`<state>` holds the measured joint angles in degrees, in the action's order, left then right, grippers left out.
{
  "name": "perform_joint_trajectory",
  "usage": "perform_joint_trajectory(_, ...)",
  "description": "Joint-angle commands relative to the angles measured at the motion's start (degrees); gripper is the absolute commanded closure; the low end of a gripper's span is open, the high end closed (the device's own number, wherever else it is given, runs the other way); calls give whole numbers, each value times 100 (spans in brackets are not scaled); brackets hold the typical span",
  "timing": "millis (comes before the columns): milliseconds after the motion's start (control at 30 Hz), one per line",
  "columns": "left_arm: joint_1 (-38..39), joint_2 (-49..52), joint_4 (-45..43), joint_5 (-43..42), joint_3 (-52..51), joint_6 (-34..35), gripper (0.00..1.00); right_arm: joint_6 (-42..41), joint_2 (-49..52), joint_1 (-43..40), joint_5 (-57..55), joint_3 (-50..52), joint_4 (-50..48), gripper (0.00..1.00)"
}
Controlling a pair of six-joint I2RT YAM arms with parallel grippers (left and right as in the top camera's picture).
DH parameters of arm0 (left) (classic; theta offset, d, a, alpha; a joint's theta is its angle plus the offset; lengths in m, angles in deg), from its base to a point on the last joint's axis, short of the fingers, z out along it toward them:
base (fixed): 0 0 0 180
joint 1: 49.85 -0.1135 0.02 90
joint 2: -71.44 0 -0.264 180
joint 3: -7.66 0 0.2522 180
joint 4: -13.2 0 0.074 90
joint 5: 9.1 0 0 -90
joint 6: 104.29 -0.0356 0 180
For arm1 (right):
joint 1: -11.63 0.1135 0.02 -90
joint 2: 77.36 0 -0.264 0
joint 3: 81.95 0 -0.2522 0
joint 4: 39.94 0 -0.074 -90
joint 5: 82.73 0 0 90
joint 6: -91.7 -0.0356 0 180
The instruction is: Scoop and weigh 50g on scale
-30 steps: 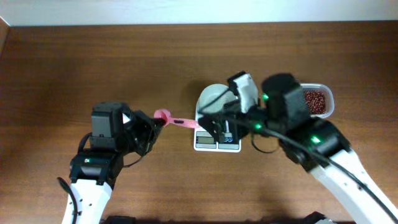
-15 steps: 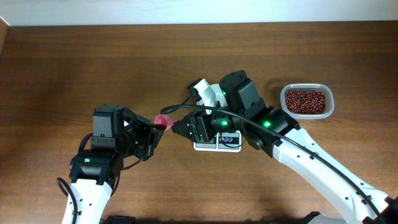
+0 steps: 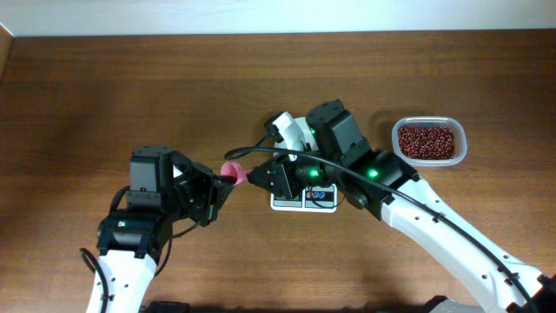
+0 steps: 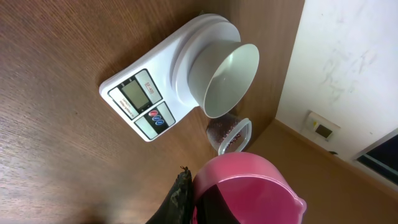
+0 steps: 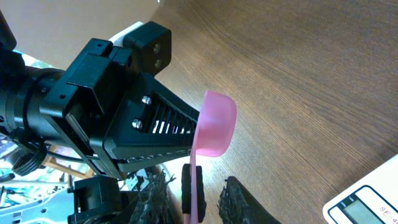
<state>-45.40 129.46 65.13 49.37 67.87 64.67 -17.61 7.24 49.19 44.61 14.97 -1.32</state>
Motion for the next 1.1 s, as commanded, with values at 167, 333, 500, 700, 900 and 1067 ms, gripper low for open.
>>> perform_joint_trajectory(167, 153, 0, -39, -63, 31, 33, 100, 15, 17, 37, -33, -44, 24, 75)
perform_joint_trajectory(333, 153, 0, -42, -63, 31, 33, 100, 15, 17, 37, 15, -44, 28, 81)
perform_joint_trajectory(500, 153, 0, -37, -20, 31, 31, 100, 15, 17, 37, 125, -44, 28, 88)
perform_joint_trajectory(700, 153, 0, -35, -20, 31, 28, 100, 15, 17, 35, 122, -44, 48, 85)
perform_joint_trajectory(900, 157, 0, -39, -66, 31, 31, 100, 15, 17, 35, 122, -44, 48, 78)
perform_joint_trajectory(1067, 177, 0, -42, -164, 31, 31, 100, 15, 17, 35, 120, -44, 66, 77)
